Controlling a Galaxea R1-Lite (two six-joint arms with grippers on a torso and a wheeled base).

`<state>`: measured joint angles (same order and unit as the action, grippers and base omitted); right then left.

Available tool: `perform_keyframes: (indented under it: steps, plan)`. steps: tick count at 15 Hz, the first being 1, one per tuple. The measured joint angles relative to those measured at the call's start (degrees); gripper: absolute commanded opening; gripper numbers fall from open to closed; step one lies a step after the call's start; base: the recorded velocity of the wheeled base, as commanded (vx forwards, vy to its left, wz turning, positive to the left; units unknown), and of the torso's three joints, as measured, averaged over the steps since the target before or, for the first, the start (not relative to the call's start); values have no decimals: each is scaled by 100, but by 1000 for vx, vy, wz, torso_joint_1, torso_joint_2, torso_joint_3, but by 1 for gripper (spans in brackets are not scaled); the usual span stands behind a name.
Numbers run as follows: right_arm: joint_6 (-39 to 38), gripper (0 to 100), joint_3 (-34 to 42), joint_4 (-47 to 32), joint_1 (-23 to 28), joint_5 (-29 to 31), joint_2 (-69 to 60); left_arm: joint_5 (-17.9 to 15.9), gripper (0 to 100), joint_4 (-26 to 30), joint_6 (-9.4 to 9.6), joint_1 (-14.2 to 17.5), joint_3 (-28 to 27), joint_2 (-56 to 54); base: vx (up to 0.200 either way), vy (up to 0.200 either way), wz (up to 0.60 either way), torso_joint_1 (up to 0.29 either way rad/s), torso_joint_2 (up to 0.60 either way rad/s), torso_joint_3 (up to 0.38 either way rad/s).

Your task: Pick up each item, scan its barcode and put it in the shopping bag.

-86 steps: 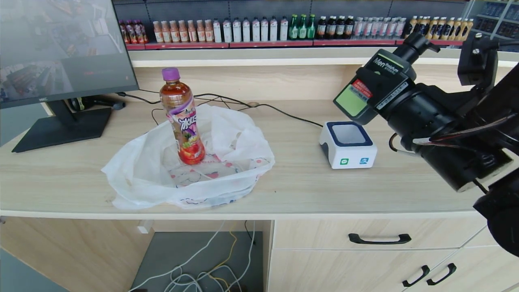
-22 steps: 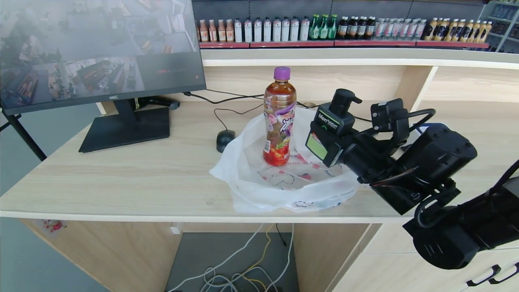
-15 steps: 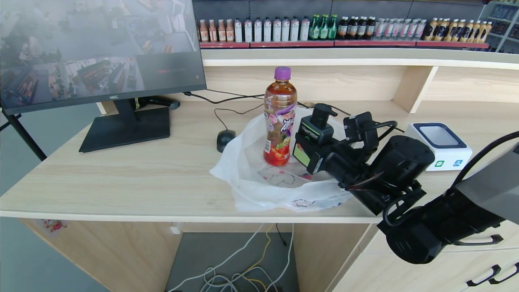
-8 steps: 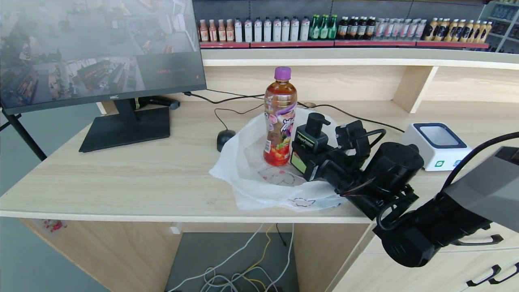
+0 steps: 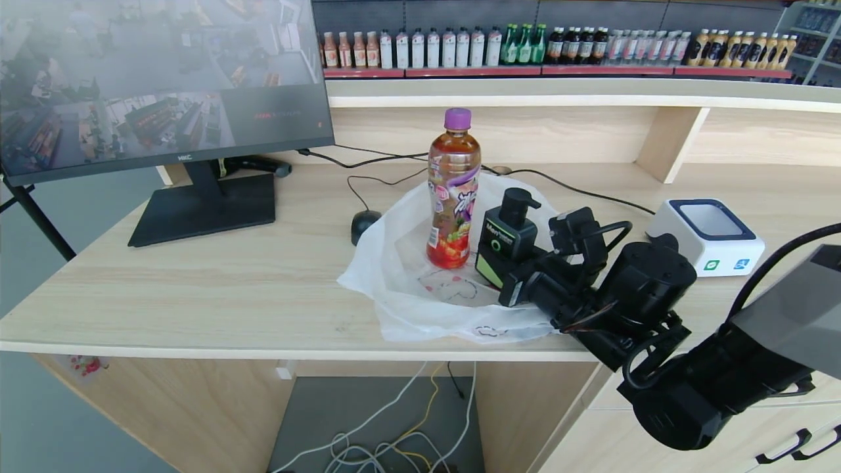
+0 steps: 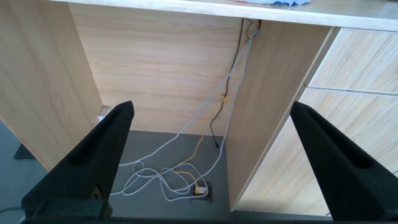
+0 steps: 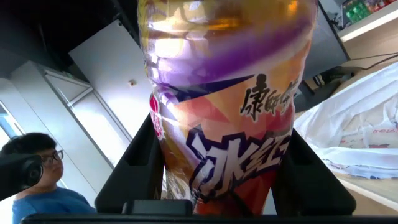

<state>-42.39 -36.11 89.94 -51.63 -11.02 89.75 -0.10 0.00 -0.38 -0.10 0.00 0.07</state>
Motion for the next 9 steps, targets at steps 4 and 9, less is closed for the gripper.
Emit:
perform_keyframes:
  steps: [4,9]
  plan:
    - [100,0,4,0,-2,-91,2,0,100,0,2,0,0,0,0,0,0,0,0,0]
    - [158,0,119,-2,-5,-91,-22,0,100,0,2,5,0,0,0,0,0,0,0,0]
